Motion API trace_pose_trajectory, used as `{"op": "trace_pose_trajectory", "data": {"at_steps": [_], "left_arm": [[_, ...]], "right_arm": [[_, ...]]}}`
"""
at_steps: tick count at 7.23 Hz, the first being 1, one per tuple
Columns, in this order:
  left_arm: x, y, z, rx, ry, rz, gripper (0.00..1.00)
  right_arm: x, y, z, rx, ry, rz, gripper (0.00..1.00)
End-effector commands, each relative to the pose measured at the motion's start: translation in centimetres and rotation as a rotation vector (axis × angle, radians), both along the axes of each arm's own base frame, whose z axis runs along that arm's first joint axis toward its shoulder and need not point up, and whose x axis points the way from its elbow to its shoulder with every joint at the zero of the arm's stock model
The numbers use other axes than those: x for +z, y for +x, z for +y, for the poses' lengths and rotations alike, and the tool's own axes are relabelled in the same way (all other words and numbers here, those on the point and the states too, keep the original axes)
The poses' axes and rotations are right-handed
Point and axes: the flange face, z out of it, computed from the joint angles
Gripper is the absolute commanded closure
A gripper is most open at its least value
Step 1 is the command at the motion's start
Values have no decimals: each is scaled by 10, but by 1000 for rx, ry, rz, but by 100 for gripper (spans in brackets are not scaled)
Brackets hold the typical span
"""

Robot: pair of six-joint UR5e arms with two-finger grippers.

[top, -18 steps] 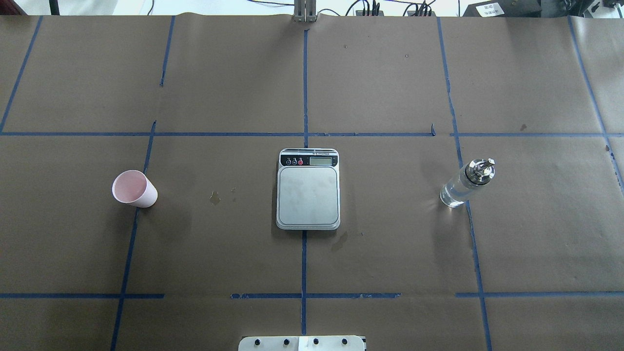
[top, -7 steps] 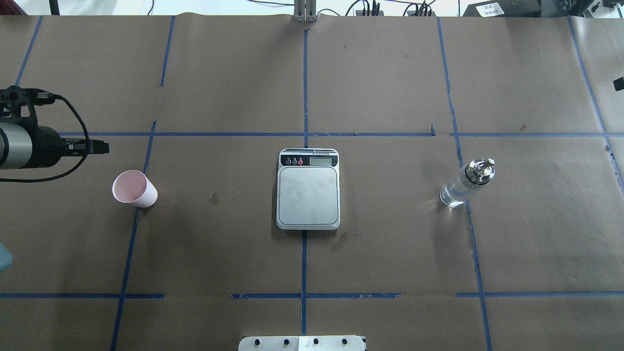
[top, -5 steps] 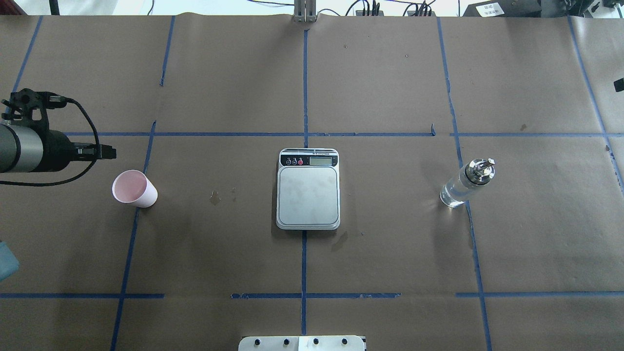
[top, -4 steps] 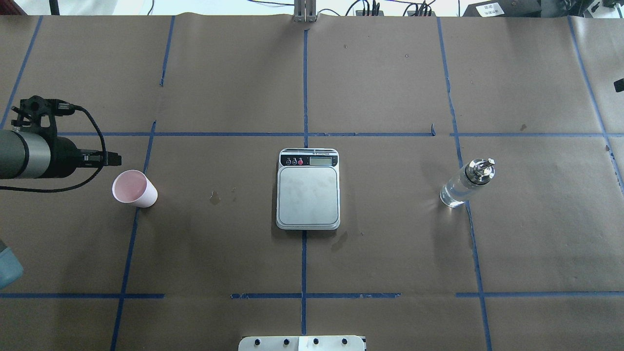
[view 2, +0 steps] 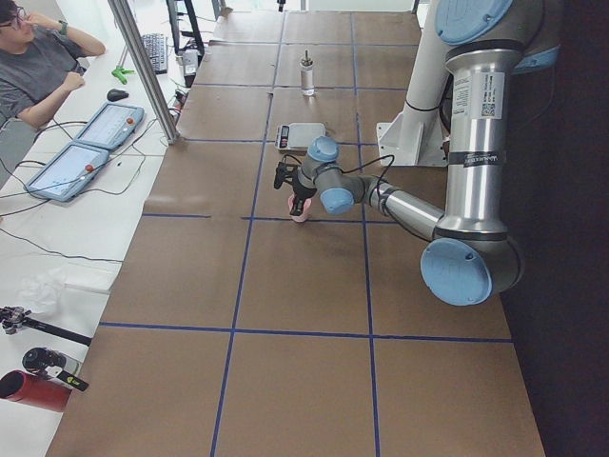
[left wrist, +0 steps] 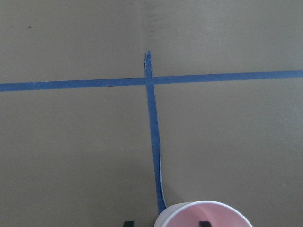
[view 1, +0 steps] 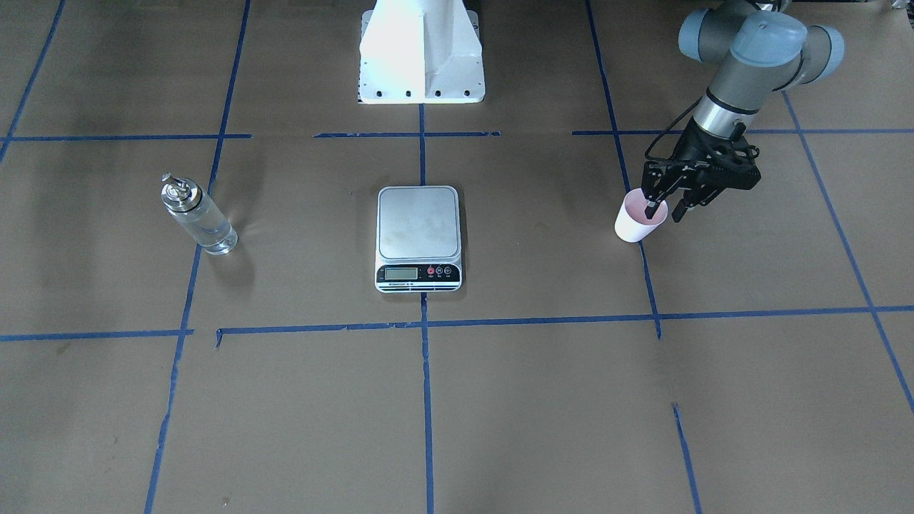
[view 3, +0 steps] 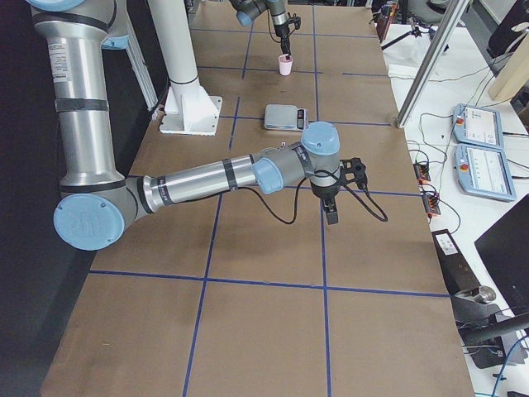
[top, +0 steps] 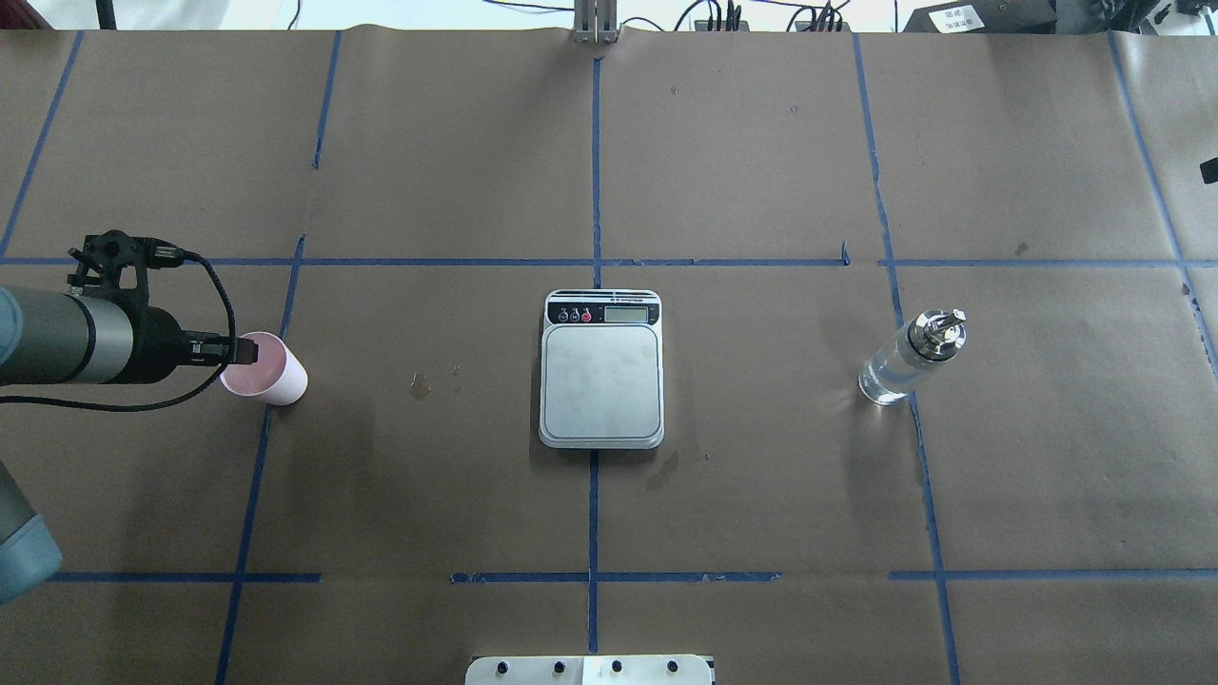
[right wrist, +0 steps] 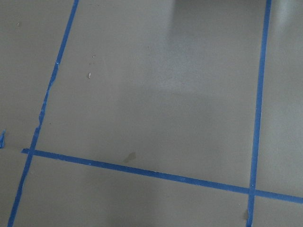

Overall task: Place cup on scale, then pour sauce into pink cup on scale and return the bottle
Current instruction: 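Close the left gripper on the pink cup's rim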

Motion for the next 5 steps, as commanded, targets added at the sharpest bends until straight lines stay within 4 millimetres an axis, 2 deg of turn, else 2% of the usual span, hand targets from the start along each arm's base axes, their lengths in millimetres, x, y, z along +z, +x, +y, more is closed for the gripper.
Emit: {"op": "trace_pose_trajectory", "data": {"at_steps": [1,4,5], "left_arm": [[4,0,0,1,-4,-8,100],[-18,4,-5,1,21,23,100],[-38,16,-15,0,40,47,100]], "right_arm": [[0,0,1,-1,1,0,0],[3,0,2,0,12,-2,0],[8,1,5,1,24,-4,0]]}}
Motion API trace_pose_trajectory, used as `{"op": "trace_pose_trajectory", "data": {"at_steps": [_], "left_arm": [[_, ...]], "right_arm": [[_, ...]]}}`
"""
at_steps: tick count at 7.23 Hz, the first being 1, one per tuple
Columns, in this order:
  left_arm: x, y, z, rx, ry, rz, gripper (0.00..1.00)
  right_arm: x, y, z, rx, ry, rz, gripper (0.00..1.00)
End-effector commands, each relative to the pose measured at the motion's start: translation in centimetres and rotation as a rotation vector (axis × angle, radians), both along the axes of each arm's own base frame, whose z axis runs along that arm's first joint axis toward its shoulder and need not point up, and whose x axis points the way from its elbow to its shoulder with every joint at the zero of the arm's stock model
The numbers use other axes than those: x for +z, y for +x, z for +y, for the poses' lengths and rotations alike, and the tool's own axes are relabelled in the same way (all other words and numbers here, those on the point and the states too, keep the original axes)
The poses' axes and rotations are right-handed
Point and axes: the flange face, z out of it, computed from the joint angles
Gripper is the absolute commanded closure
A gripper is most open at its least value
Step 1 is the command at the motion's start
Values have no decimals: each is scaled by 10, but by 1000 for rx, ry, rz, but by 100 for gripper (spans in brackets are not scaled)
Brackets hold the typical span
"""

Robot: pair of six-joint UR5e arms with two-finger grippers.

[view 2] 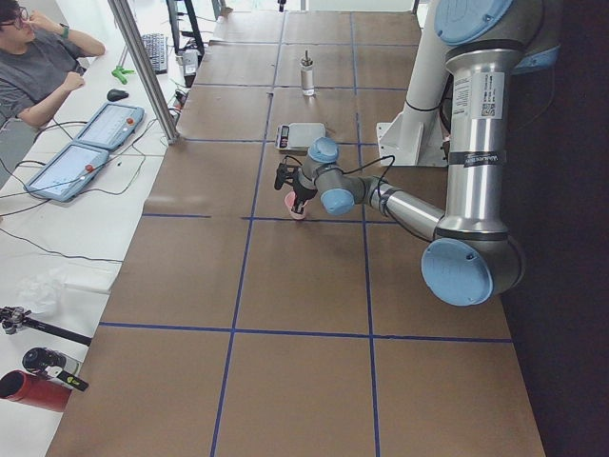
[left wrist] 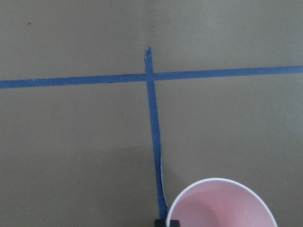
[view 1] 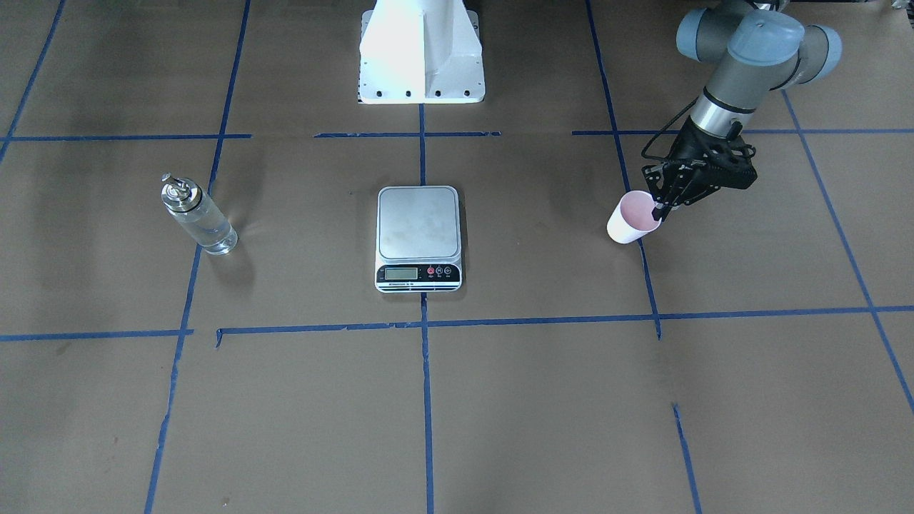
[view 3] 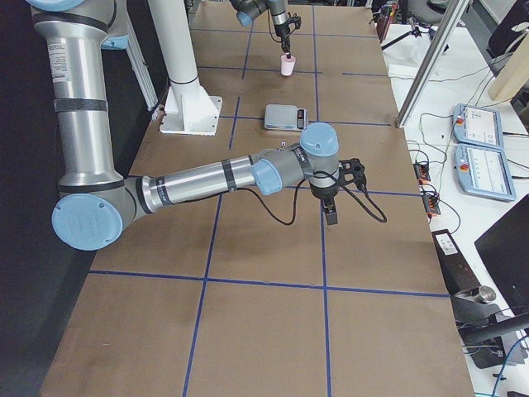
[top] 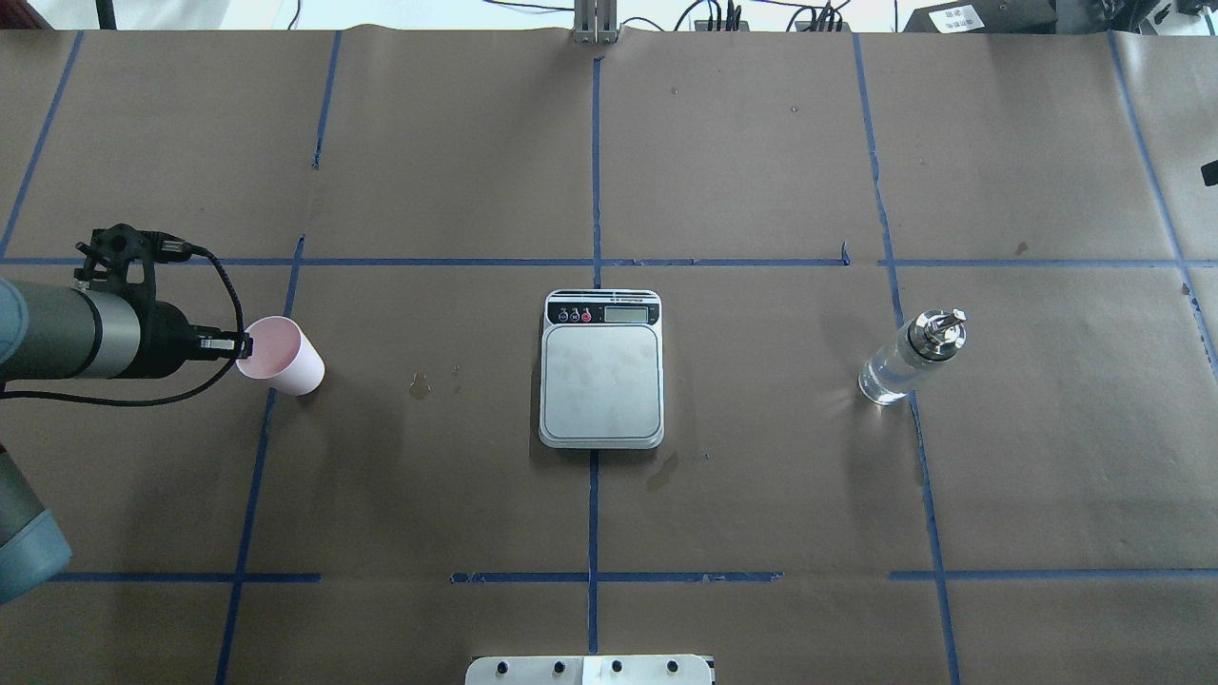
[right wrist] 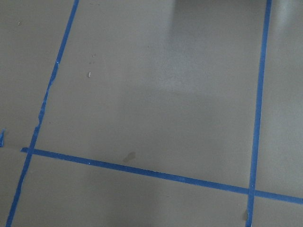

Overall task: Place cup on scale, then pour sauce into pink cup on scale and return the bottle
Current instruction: 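Close the left gripper on the pink cup's rim, then carry the pink cup with the left gripper onto the scale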

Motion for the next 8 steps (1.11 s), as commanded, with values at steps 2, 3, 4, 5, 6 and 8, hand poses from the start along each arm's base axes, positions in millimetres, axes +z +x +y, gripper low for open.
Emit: {"op": "trace_pose_trajectory", "data": {"at_steps": [2,3,4,5,6,8], "left_arm": [[-110,62,-57,-113,-39,33,100],[-163,101,-76,-141,-83,28,100],[-209,118,-73,-156,-119,63,100],[-245,139,-63,-163,-143,118,100],[-266,164,-49,-175,-128,111,100],[-275,203,-15,-132,-135,77,100]], "right_arm": [[5,1,4,2,10,-3,0],[4,1,5,1,12,-4,0],[5,1,4,2,10,-3,0],[5,1,4,2,10,-3,0],[4,1,5,1,12,-4,0],[3,1,5,2,12,-5,0]]}}
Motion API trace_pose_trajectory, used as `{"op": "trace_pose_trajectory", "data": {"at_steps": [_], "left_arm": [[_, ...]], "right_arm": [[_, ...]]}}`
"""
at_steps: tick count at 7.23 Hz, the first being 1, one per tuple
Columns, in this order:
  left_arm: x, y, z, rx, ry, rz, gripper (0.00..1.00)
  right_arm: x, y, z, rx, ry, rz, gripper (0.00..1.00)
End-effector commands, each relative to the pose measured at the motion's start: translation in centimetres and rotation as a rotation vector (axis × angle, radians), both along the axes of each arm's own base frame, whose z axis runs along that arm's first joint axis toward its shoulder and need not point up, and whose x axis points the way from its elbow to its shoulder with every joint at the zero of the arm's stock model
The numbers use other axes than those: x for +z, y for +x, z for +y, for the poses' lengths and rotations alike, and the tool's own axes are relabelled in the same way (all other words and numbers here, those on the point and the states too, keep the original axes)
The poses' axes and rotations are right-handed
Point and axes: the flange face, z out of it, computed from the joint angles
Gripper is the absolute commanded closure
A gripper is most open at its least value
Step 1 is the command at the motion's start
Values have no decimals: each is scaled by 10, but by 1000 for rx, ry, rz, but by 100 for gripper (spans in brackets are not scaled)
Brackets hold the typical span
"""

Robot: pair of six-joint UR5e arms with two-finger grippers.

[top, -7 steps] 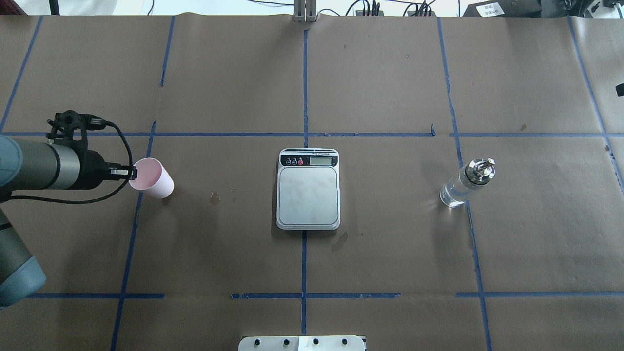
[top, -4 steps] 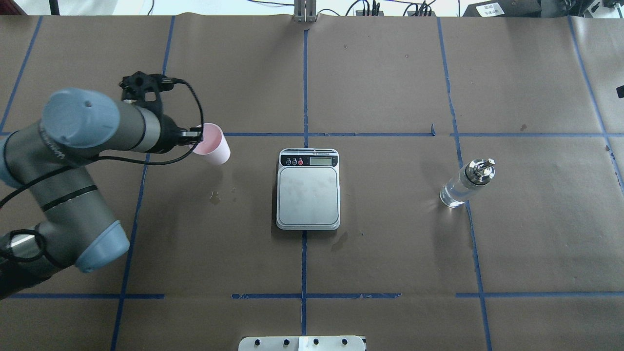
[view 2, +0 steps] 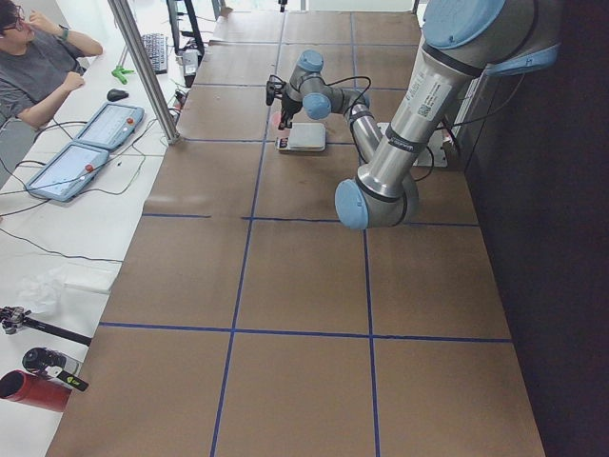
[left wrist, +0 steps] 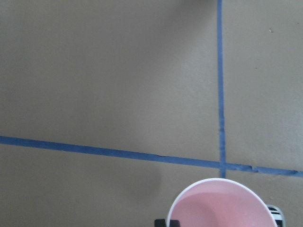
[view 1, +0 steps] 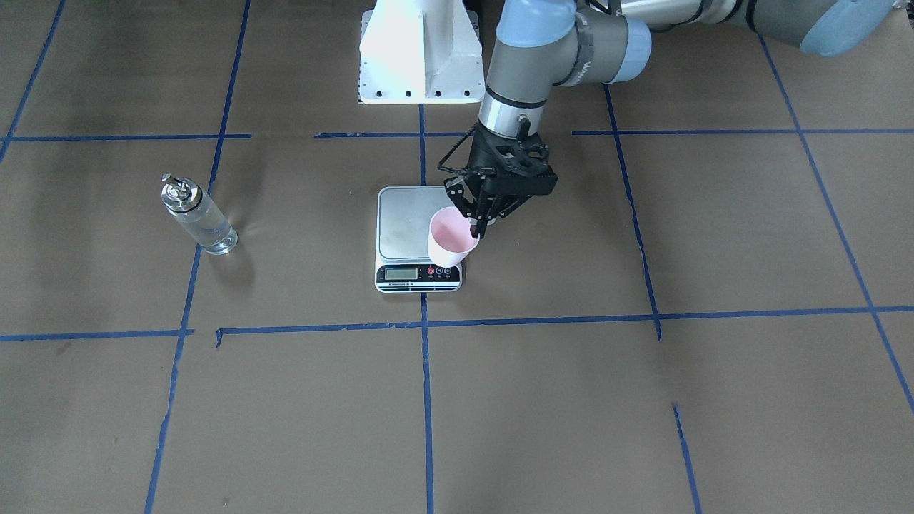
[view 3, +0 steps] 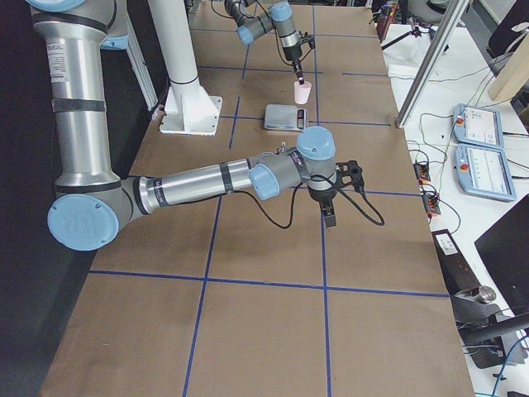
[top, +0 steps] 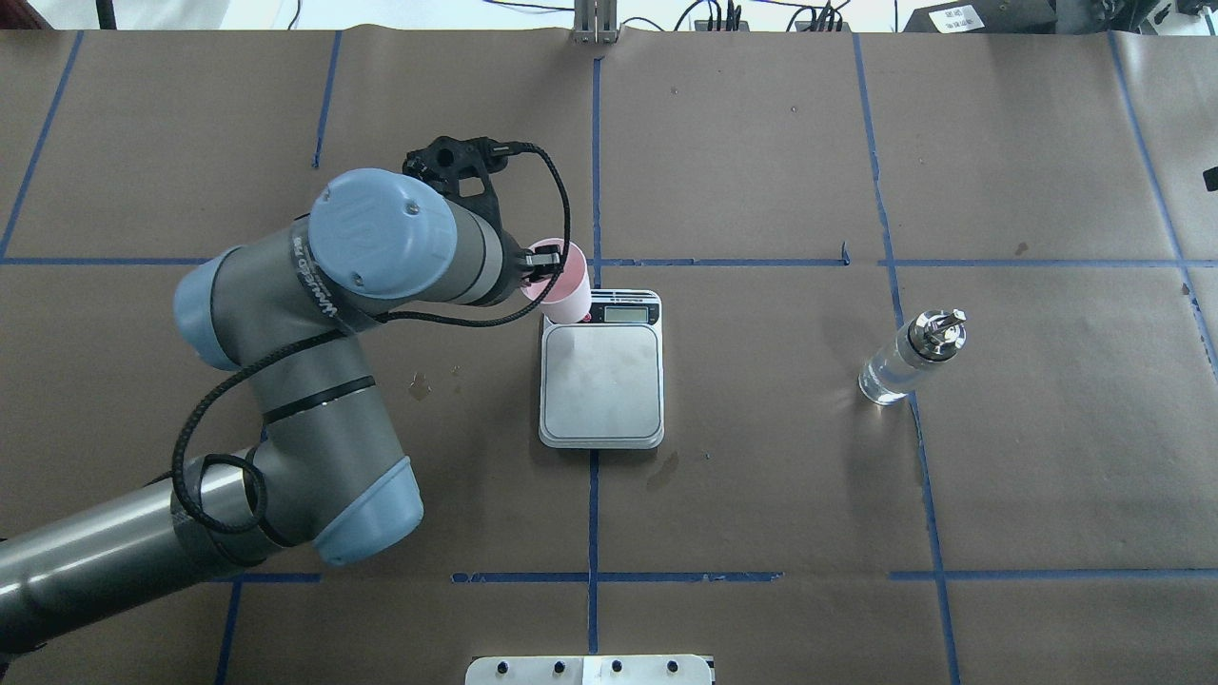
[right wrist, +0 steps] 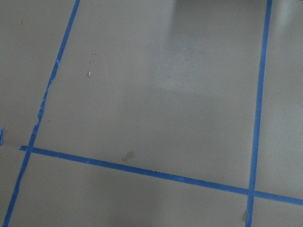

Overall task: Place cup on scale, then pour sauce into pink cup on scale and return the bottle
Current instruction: 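Carry the pink cup with the left gripper onto the scale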

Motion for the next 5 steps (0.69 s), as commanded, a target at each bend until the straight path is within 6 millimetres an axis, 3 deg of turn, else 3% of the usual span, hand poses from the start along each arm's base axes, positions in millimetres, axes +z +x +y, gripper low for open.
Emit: {"op": "trace_pose_trajectory", "data": {"at_steps": [1,3,4,5], "left_arm": [[0,37,32,28,8,-31,100],[-1,44,41,32,16,-35,100],[-1,45,42,35,16,-35,91],[-3,43,43,35,20,-29,64]], "right_arm": [[-1,0,0,1,0,-1,0],[-1,0,0,0,2,-2,0],[-1,0,0,0,2,-2,0],[-1,0,1,0,1,-2,0]]}}
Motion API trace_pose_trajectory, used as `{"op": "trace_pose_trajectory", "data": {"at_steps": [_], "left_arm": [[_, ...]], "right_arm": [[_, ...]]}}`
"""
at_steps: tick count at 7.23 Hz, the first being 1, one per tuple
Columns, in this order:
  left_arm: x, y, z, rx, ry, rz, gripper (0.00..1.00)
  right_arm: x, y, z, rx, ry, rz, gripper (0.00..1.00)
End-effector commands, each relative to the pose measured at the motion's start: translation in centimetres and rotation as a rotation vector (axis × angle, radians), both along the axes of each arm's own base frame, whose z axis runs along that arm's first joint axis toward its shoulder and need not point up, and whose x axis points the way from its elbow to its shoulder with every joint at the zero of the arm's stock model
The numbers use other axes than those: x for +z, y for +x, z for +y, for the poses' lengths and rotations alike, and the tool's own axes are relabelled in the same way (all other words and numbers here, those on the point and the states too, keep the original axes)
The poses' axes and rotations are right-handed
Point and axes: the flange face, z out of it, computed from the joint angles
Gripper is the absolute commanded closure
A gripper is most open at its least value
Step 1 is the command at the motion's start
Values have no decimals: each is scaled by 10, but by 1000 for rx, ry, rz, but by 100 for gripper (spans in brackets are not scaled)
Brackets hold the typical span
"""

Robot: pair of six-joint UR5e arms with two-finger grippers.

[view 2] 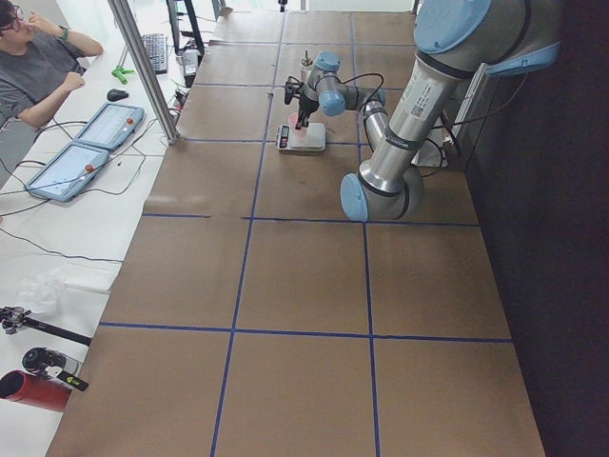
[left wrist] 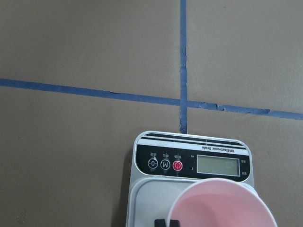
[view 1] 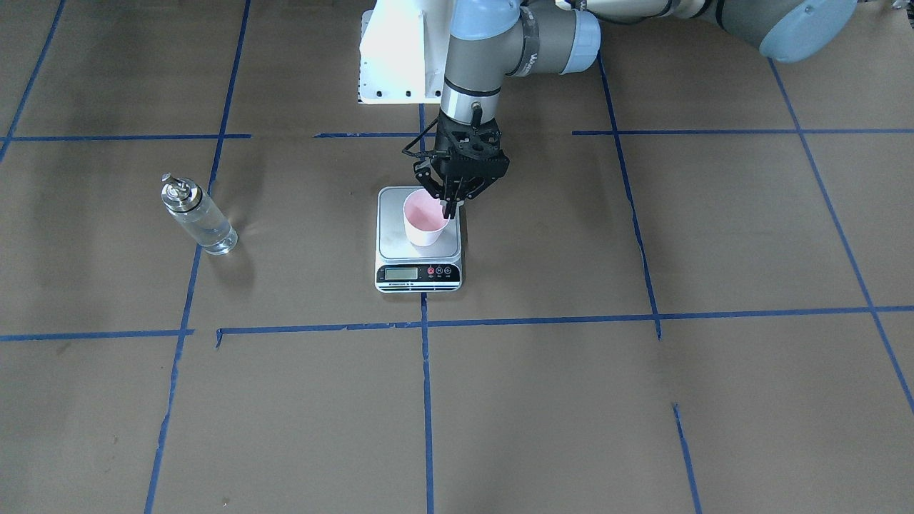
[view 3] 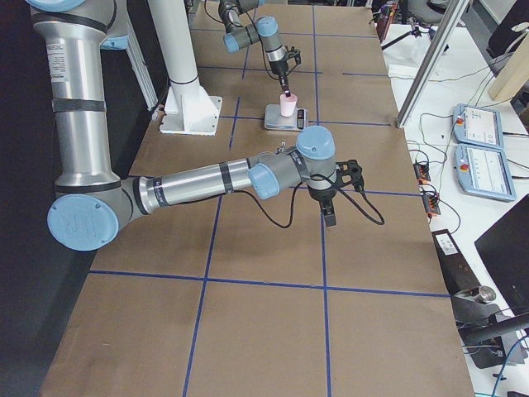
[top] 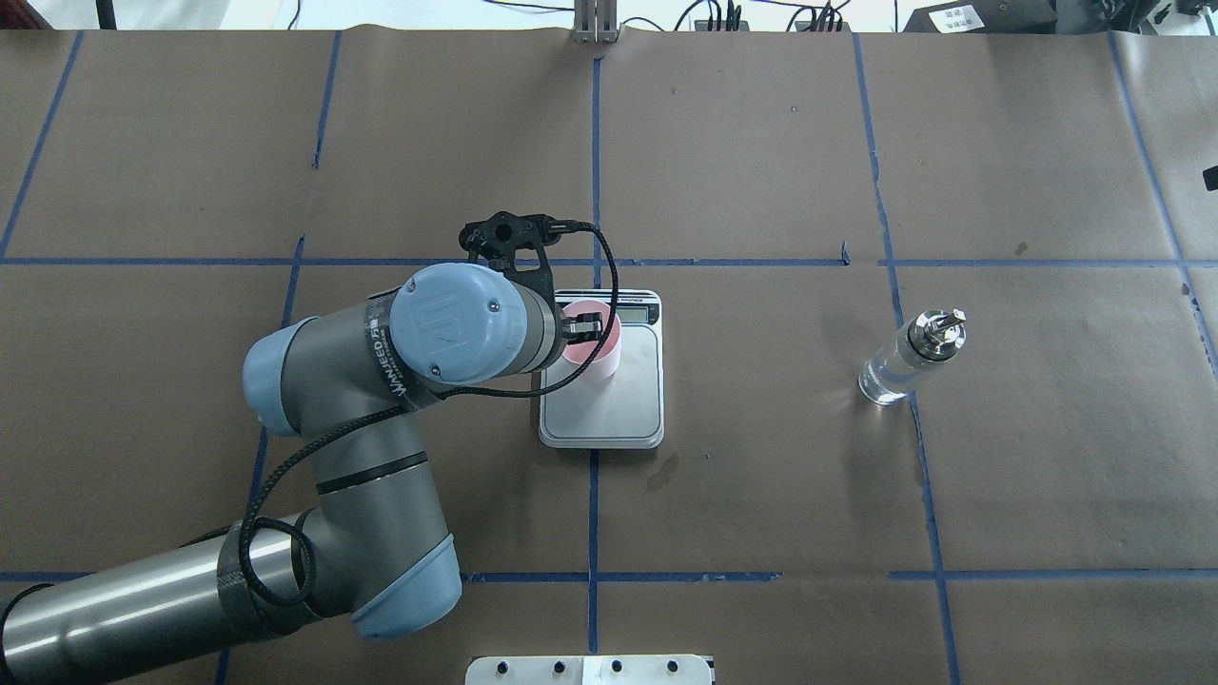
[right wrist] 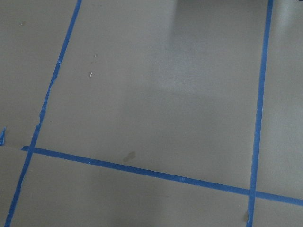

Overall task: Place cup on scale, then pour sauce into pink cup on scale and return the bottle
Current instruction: 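Release the cup on the scale and withdraw the left gripper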

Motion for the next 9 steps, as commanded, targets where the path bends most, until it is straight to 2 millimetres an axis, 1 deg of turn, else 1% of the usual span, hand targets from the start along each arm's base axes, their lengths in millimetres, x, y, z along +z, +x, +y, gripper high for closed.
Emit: {"op": "trace_pose_trajectory", "data": {"at_steps": [1,2,3,4,5,6,7,8,9], "left_arm": [[-7,-3,3,6,11,13,25],[-8,-4,4,9,15,17,0],[-15,-12,7,16,28,33,0],[-18,-30,8,50,100,19,0],[3,-57,-7,96,143,-27,0],[25,-103,-38,130,189,-68,0],[49,-145,-63,161,245,-124,0],[79,-194,-94,196,297,-194,0],[114,-260,-126,258,360,-268,0]], "right_arm": [[1,1,0,2,-2,2,0],[0,0,0,0,1,0,0],[0,0,0,1,-2,0,0],[-4,0,0,15,-10,-9,0],[-19,-2,2,47,-22,-31,0],[-45,-17,8,69,-36,-66,0],[-71,-43,15,85,-61,-96,0],[-92,-67,23,85,-81,-124,0],[-118,-84,36,106,-83,-141,0]]}}
